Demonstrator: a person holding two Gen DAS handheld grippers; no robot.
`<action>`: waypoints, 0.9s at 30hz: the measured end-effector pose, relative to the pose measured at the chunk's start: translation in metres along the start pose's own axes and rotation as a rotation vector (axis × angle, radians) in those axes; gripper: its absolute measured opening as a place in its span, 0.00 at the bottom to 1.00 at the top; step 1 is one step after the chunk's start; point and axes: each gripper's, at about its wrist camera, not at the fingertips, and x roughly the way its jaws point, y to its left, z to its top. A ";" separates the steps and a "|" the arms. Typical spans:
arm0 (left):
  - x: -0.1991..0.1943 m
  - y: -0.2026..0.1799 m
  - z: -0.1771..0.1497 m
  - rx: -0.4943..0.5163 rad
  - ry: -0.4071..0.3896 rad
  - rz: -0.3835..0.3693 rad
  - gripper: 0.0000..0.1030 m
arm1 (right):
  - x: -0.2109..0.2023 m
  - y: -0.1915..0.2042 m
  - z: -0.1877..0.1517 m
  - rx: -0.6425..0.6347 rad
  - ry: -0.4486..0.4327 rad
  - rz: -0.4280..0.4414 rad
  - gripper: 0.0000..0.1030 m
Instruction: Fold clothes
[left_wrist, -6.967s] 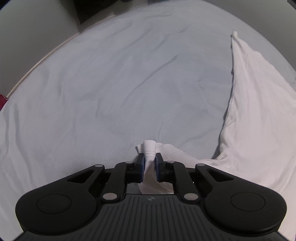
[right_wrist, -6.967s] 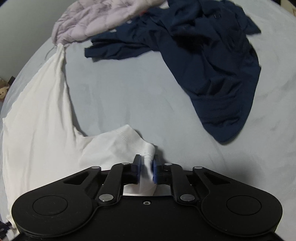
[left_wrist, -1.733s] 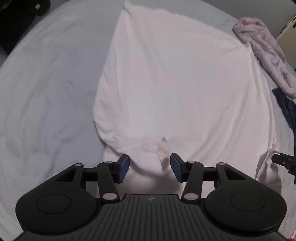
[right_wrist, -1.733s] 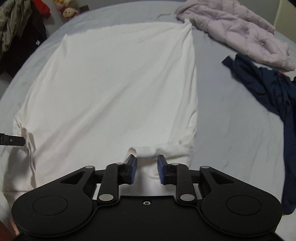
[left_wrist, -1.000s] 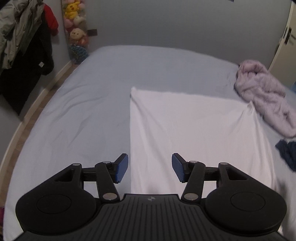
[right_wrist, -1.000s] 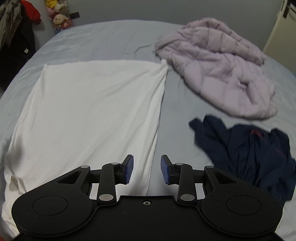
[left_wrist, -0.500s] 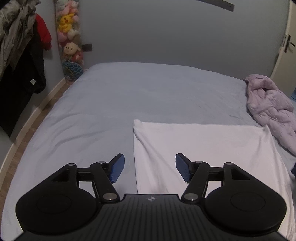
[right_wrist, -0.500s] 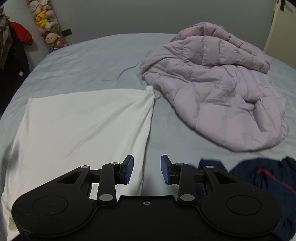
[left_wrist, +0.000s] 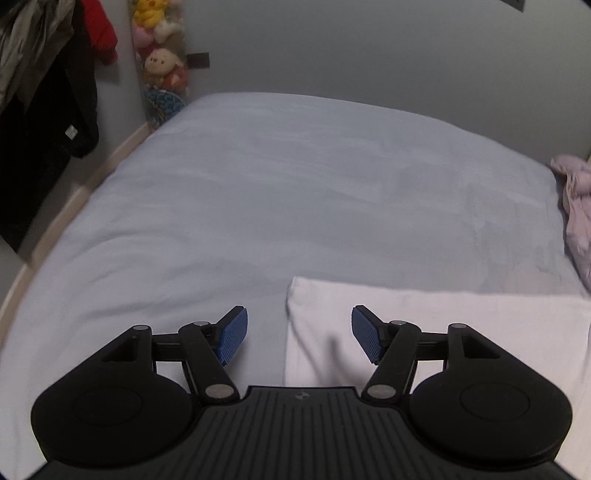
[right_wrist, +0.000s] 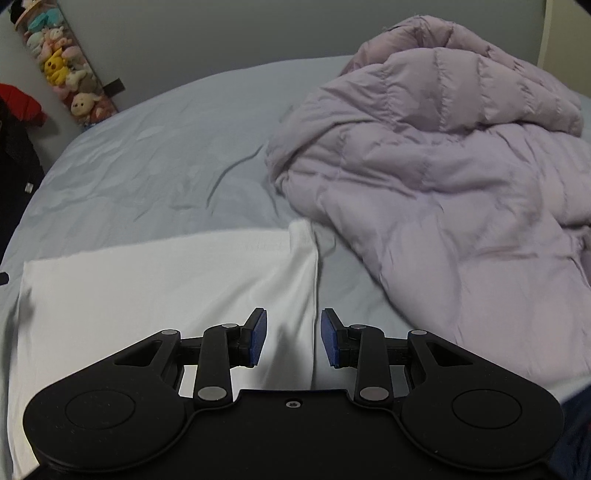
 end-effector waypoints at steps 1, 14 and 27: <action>0.004 0.001 0.000 -0.009 -0.002 -0.003 0.58 | 0.004 -0.002 0.003 0.014 -0.005 0.002 0.30; 0.031 0.007 -0.014 -0.075 0.004 -0.078 0.43 | 0.050 -0.015 0.031 0.128 -0.047 0.008 0.30; 0.018 0.000 -0.015 -0.077 -0.050 -0.052 0.04 | 0.054 0.011 0.026 0.057 -0.063 -0.065 0.03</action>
